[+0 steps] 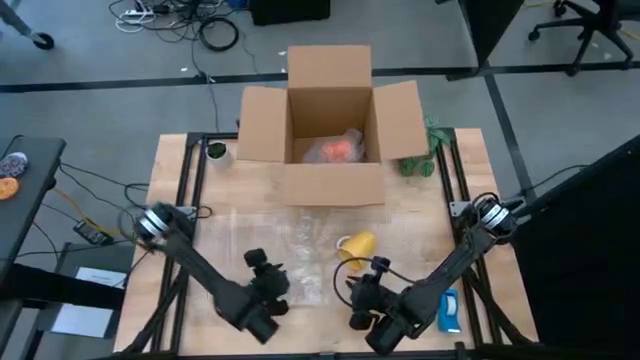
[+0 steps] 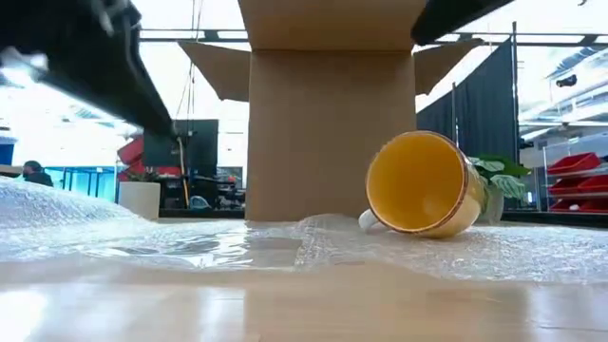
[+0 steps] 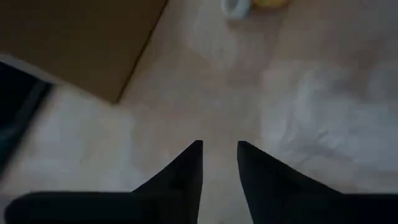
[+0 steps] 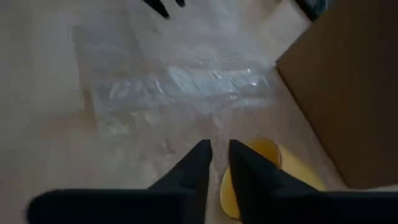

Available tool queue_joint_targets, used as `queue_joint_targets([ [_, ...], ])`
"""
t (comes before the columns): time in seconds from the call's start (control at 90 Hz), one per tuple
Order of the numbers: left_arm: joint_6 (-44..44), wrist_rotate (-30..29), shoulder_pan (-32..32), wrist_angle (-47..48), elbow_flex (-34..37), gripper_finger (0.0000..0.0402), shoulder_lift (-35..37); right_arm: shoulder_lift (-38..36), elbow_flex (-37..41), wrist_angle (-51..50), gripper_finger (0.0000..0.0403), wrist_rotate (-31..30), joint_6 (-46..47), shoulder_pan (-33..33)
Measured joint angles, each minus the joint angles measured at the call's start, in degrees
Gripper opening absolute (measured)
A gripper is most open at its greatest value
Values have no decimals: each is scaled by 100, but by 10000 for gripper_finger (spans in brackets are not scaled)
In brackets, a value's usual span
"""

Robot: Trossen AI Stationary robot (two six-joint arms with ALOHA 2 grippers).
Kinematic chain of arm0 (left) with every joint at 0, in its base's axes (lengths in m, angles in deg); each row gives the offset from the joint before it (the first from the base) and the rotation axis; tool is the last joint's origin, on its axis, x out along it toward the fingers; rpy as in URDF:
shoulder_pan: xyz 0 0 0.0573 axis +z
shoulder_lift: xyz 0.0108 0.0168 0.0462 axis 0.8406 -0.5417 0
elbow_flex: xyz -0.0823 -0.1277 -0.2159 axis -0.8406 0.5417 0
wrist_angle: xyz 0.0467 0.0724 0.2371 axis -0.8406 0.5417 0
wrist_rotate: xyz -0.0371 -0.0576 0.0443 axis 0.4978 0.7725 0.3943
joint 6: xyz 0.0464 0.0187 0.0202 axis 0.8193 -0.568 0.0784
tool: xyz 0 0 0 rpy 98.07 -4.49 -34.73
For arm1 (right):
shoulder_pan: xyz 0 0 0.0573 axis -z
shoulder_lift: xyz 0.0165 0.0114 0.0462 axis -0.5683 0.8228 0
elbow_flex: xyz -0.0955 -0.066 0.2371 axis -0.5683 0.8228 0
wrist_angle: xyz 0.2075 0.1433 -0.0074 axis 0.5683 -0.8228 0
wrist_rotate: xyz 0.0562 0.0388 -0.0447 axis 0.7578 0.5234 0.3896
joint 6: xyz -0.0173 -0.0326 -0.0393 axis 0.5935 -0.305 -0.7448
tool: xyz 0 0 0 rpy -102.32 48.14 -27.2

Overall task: Wrap mug
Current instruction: Wrap the yellow mug with the bubble wrap

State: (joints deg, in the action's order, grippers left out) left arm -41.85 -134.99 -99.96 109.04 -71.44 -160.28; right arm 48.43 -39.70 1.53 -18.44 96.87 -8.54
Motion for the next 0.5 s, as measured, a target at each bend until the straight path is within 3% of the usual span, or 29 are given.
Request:
queue_joint_targets([
  [0.133, 1208, 34, -30, -2203, 1005, 60, 874, 2, 1, 78, 3, 60, 165, 207],
  [0.233, 2097, 239, -46, -3779, 1713, 50, 1352, 2, 3, 627, 1, 123, -241, 368],
  [0.378, 2878, 453, -27, -5589, 2546, 44, 1686, 2, 1, 1446, 0, 179, -1044, 483],
  [0.5, 3154, 483, -62, -6530, 2982, 44, 1859, 2, -64, 1412, 0, 179, -1147, 580],
])
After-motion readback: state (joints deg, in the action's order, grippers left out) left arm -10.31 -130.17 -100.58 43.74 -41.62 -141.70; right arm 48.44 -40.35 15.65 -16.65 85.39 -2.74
